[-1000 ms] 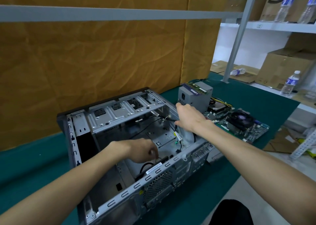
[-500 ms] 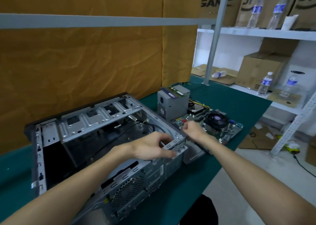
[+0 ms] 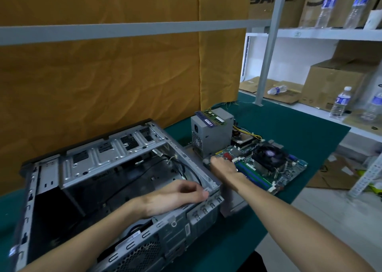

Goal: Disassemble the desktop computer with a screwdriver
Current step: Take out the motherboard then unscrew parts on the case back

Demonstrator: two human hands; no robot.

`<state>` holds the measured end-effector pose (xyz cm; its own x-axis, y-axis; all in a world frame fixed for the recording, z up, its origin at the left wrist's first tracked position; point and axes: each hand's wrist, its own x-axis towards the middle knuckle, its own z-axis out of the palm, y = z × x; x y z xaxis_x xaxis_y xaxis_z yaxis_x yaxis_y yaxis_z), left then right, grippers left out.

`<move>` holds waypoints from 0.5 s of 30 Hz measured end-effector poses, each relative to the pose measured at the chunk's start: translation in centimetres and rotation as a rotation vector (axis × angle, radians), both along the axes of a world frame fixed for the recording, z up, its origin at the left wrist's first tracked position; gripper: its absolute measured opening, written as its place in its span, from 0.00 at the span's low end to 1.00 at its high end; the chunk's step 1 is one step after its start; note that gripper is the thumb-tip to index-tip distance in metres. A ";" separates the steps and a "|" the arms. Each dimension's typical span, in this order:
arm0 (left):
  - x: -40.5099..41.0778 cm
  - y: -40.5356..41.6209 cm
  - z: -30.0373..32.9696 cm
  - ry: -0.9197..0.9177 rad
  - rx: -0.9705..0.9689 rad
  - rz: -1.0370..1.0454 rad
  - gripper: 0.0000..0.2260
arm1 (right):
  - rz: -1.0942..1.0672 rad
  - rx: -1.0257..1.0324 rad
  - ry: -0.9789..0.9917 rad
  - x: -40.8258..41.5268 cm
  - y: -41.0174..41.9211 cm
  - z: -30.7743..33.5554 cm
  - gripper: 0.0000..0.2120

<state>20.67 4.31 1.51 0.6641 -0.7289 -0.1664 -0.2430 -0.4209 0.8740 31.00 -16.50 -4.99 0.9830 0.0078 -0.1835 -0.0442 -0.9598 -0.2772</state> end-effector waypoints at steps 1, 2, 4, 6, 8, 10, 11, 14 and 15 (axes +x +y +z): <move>-0.1 0.0 -0.2 -0.007 0.002 0.003 0.22 | -0.025 0.091 0.017 -0.1 -0.2 0.0 0.10; -0.2 0.0 -0.3 -0.015 0.000 0.006 0.22 | -0.058 0.222 0.019 -0.5 -0.5 0.2 0.12; -0.1 0.0 -0.4 -0.032 -0.030 0.006 0.17 | -0.148 0.460 -0.029 -2.0 -1.3 1.1 0.19; -0.1 -0.2 -0.2 -0.066 -0.056 0.018 0.13 | -0.223 0.650 -0.067 -4.1 -2.0 2.7 0.18; -0.4 -0.4 0.2 -0.107 -0.070 0.055 0.12 | -0.239 0.839 -0.067 -6.4 -2.0 4.3 0.16; -0.9 -0.3 0.6 -0.128 -0.036 0.073 0.14 | -0.217 0.812 -0.096 -8.7 -1.1 5.7 0.17; -1.2 -0.1 0.9 -0.140 0.014 0.068 0.15 | -0.189 0.710 -0.124 -9.9 -0.6 6.1 0.19; -2.7 1.7 1.9 -0.099 0.233 0.053 0.25 | -0.150 0.413 -0.253 -13.3 0.8 7.1 0.25; -3.2 2.6 1.9 -0.068 0.309 0.048 0.33 | -0.167 0.380 -0.285 -14.1 0.9 7.3 0.26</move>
